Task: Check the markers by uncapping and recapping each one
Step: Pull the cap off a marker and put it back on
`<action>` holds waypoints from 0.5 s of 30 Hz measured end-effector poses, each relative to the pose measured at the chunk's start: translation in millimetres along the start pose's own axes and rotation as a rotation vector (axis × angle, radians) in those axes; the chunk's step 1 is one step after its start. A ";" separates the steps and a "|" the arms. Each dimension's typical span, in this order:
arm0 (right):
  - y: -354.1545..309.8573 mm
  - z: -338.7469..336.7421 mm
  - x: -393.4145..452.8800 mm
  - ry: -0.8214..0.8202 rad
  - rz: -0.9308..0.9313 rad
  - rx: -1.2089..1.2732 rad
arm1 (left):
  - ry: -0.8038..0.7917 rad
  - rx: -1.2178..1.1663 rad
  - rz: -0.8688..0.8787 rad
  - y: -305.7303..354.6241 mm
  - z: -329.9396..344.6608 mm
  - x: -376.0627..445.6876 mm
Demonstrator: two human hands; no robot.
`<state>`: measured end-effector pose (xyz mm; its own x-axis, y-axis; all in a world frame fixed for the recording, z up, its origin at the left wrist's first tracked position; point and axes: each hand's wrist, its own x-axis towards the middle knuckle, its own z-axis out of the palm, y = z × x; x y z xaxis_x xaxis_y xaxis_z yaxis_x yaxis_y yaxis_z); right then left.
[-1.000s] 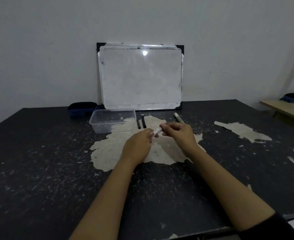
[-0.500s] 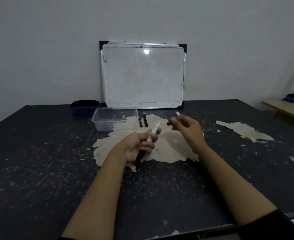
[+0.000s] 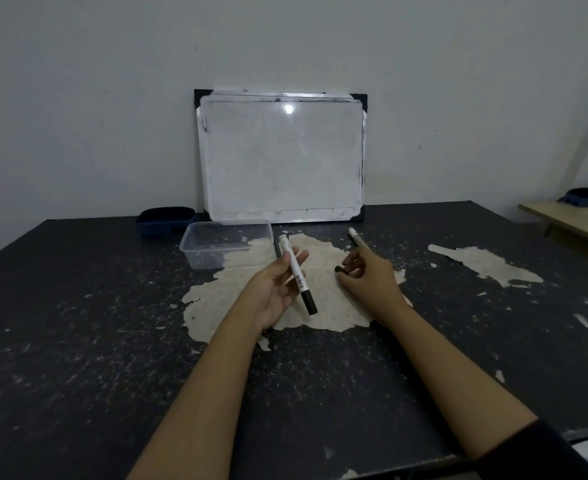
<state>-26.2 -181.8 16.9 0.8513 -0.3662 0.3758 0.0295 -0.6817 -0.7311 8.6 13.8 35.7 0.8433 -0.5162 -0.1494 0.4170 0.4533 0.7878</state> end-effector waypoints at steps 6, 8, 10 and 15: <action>-4.2 -0.7 -1.1 0.022 -0.084 -0.005 | 0.053 -0.153 0.080 2.2 -3.2 2.9; -11.2 -3.3 -2.5 -0.081 -0.136 0.098 | 0.064 -0.261 0.095 3.6 -2.1 1.6; -22.2 -3.2 -7.1 -0.205 -0.127 0.303 | 0.055 -0.312 0.106 3.8 -1.0 0.3; -36.6 1.3 -10.3 -0.185 0.031 0.758 | -0.001 -0.240 0.004 -2.6 6.2 -3.1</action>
<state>-35.4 -152.3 39.0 0.9291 -0.2206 0.2968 0.2979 -0.0294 -0.9542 2.8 9.8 37.8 0.8449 -0.5147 -0.1456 0.4822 0.6150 0.6239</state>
